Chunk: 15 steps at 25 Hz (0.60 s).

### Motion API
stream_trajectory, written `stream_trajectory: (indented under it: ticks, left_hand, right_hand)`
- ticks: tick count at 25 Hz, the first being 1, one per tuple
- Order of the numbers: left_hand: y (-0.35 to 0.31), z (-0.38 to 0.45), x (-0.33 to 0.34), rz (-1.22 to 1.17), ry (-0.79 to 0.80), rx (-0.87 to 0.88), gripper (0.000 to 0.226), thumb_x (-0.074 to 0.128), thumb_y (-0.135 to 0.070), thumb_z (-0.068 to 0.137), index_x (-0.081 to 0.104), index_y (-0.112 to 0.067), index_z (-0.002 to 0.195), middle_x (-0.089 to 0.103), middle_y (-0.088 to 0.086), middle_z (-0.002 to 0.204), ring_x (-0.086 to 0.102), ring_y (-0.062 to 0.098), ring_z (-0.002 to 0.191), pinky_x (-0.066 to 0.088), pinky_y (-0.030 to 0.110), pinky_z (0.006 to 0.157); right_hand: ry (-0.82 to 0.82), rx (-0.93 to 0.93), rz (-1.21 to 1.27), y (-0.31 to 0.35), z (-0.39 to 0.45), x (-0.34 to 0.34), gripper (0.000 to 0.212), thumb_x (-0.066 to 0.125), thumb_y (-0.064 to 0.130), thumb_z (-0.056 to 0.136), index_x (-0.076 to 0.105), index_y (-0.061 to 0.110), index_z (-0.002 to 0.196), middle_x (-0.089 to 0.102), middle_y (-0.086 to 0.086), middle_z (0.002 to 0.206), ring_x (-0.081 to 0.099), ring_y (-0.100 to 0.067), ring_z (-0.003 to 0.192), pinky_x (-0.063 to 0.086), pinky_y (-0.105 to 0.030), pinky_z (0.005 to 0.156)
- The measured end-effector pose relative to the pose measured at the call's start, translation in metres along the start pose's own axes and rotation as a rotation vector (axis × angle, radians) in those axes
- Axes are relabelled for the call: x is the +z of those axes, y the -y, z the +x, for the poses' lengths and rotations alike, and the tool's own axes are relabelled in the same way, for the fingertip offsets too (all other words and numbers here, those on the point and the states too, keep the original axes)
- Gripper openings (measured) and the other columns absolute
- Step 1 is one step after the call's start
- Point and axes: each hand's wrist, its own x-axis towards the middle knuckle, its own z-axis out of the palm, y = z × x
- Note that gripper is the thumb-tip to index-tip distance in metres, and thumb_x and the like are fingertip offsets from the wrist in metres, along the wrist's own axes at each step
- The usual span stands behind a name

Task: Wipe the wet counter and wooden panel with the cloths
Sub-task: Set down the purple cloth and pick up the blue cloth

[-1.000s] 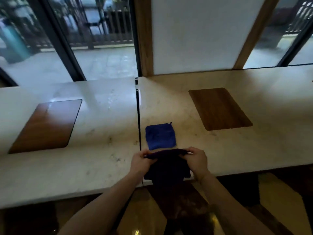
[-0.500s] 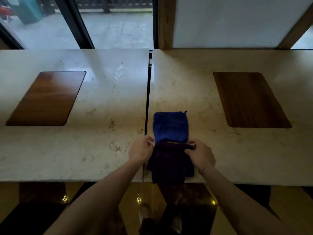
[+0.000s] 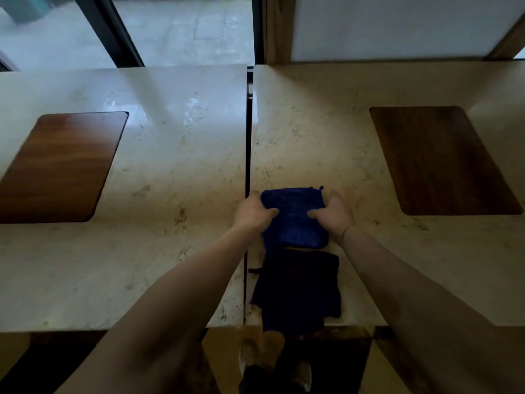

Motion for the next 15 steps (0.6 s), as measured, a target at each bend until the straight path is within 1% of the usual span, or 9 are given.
stream_trajectory:
  ticks: [1, 2, 3, 4, 5, 7, 9, 12, 15]
  left_hand:
    - [-0.001, 0.005, 0.002, -0.037, 0.000, -0.020, 0.051, 0.068, -0.028, 0.092, 0.046, -0.012, 0.136, 0.061, 0.010, 0.128, 0.064, 0.025, 0.101, 0.057, 0.039, 0.079]
    - [-0.001, 0.009, 0.003, -0.063, 0.005, -0.039, 0.040, 0.069, -0.026, 0.091, 0.051, -0.013, 0.125, 0.064, 0.009, 0.120, 0.063, 0.024, 0.095, 0.058, 0.042, 0.081]
    - [-0.001, 0.012, 0.003, -0.066, 0.012, -0.044, 0.033, 0.068, -0.024, 0.091, 0.054, -0.013, 0.118, 0.065, 0.008, 0.114, 0.062, 0.023, 0.092, 0.059, 0.043, 0.082]
    - [-0.002, 0.013, 0.003, -0.056, 0.016, -0.033, 0.030, 0.068, -0.023, 0.090, 0.055, -0.013, 0.116, 0.064, 0.007, 0.111, 0.062, 0.022, 0.092, 0.059, 0.043, 0.082]
    - [-0.002, 0.013, 0.002, -0.055, 0.010, -0.007, 0.029, 0.068, -0.022, 0.090, 0.056, -0.014, 0.116, 0.063, 0.005, 0.110, 0.062, 0.022, 0.094, 0.058, 0.043, 0.083]
    - [-0.002, 0.007, -0.001, -0.110, -0.001, 0.060, 0.029, 0.066, -0.023, 0.092, 0.054, -0.016, 0.117, 0.061, 0.004, 0.114, 0.061, 0.024, 0.100, 0.057, 0.045, 0.086]
    - [-0.005, -0.006, -0.007, -0.194, 0.005, 0.122, 0.025, 0.061, -0.021, 0.096, 0.050, -0.017, 0.118, 0.059, 0.004, 0.113, 0.061, 0.025, 0.103, 0.057, 0.048, 0.087]
    - [-0.015, -0.030, -0.024, -0.364, -0.014, 0.204, 0.020, 0.054, -0.016, 0.100, 0.048, -0.020, 0.119, 0.063, 0.006, 0.109, 0.065, 0.027, 0.102, 0.059, 0.050, 0.085]
    - [-0.032, -0.065, -0.058, -0.517, -0.059, 0.291, 0.026, 0.048, -0.011, 0.103, 0.047, -0.025, 0.125, 0.064, 0.009, 0.114, 0.066, 0.025, 0.102, 0.060, 0.049, 0.084]
  right_hand:
    - [-0.003, 0.028, 0.019, 0.002, 0.005, 0.002, 0.049, 0.071, 0.009, 0.087, 0.049, 0.002, 0.130, 0.053, -0.010, 0.117, 0.053, -0.025, 0.098, 0.053, -0.043, 0.084]
    - [0.001, 0.045, 0.061, 0.003, 0.010, 0.004, 0.034, 0.073, 0.008, 0.084, 0.058, 0.003, 0.114, 0.058, -0.008, 0.112, 0.058, -0.026, 0.098, 0.055, -0.046, 0.088]
    - [0.009, 0.060, 0.111, 0.003, 0.014, 0.006, 0.022, 0.076, 0.008, 0.081, 0.063, 0.009, 0.099, 0.065, -0.009, 0.111, 0.063, -0.029, 0.098, 0.056, -0.050, 0.087]
    - [0.021, 0.069, 0.159, 0.004, 0.015, 0.007, 0.018, 0.076, 0.007, 0.077, 0.065, 0.013, 0.089, 0.069, -0.012, 0.108, 0.066, -0.031, 0.096, 0.058, -0.051, 0.085]
    - [0.032, 0.070, 0.199, 0.004, 0.015, 0.007, 0.018, 0.075, 0.007, 0.076, 0.065, 0.017, 0.088, 0.070, -0.011, 0.106, 0.067, -0.032, 0.095, 0.058, -0.051, 0.084]
    - [0.046, 0.042, 0.218, 0.004, 0.014, 0.007, 0.025, 0.071, 0.009, 0.077, 0.063, 0.018, 0.099, 0.068, -0.006, 0.103, 0.066, -0.029, 0.095, 0.057, -0.050, 0.085]
    - [0.071, 0.032, 0.266, 0.006, 0.005, 0.003, 0.027, 0.068, 0.010, 0.080, 0.059, 0.017, 0.104, 0.065, -0.007, 0.106, 0.064, -0.028, 0.095, 0.057, -0.049, 0.085]
    - [0.105, -0.011, 0.407, 0.022, -0.016, -0.013, 0.025, 0.064, 0.006, 0.087, 0.054, 0.015, 0.107, 0.062, -0.007, 0.108, 0.062, -0.021, 0.090, 0.055, -0.039, 0.074]
    - [0.113, -0.167, 0.510, 0.047, -0.049, -0.033, 0.030, 0.065, 0.009, 0.092, 0.051, 0.009, 0.118, 0.063, -0.004, 0.107, 0.063, -0.015, 0.088, 0.053, -0.027, 0.063]
